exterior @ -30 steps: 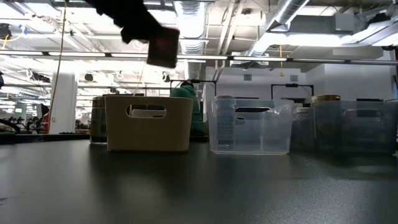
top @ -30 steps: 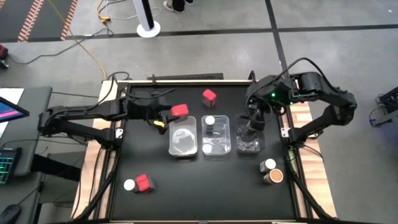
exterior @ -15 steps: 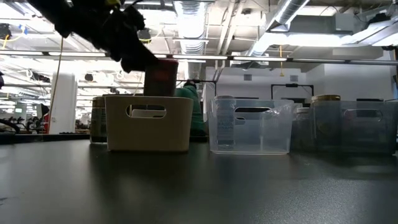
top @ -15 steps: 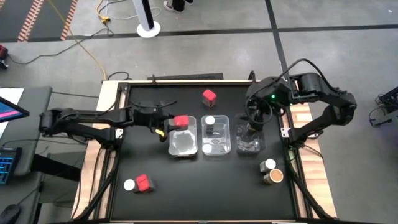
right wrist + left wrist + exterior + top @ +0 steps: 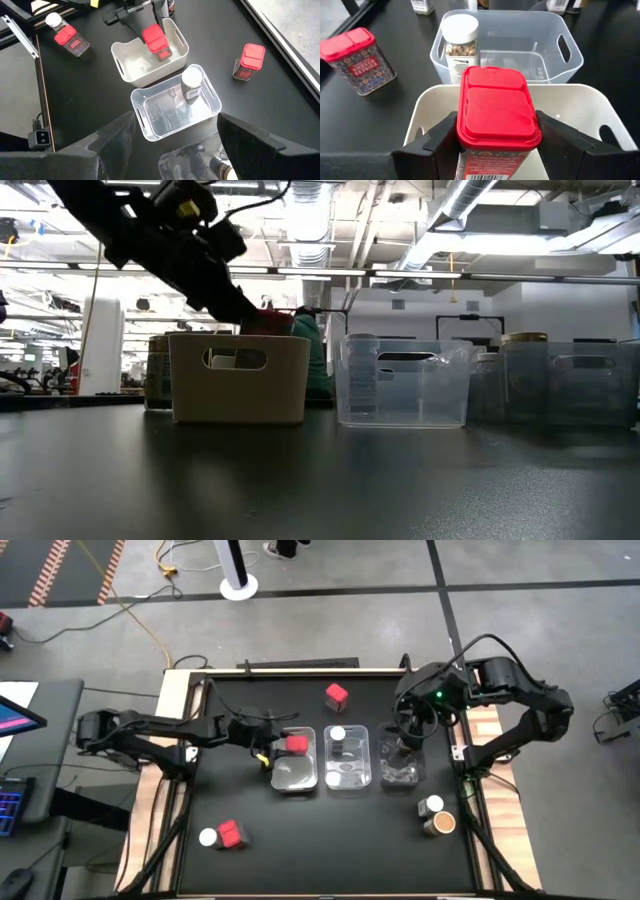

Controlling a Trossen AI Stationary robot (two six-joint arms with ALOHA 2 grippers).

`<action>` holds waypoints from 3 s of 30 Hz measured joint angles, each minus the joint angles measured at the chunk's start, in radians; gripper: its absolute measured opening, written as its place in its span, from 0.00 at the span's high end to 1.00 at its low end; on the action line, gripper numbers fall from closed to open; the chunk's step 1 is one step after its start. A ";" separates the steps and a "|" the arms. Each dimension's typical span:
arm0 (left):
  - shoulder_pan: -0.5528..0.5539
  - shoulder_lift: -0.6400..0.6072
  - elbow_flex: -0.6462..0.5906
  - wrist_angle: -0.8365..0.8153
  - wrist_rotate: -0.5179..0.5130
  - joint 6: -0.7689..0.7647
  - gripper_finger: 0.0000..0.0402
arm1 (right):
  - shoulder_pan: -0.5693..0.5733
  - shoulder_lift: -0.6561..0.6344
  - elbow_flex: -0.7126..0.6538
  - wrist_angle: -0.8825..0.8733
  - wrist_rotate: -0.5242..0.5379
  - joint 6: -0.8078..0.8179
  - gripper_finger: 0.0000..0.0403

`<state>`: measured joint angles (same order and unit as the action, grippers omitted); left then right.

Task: Sort spices by type
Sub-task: Put the bottom right red seasoning can into the white bin

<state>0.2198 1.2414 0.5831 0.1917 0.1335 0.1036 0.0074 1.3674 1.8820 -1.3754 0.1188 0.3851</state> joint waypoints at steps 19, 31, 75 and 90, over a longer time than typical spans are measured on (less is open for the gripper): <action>0.121 0.100 0.000 0.059 0.113 -0.048 0.46 | 0.000 0.000 0.000 0.010 -0.001 0.001 0.23; 0.165 0.100 -0.195 0.480 0.174 -0.165 0.46 | -0.001 0.000 0.000 0.024 -0.001 0.041 0.23; 0.165 0.100 -0.204 0.387 0.195 -0.044 0.45 | -0.002 0.000 0.000 0.090 -0.001 0.061 0.23; 0.165 0.100 -0.204 0.384 0.174 -0.113 0.42 | -0.002 0.000 0.000 0.089 -0.001 0.060 0.23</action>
<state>0.3847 1.3411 0.3786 0.5760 0.3073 -0.0092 0.0059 1.3676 1.8820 -1.2865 0.1181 0.4450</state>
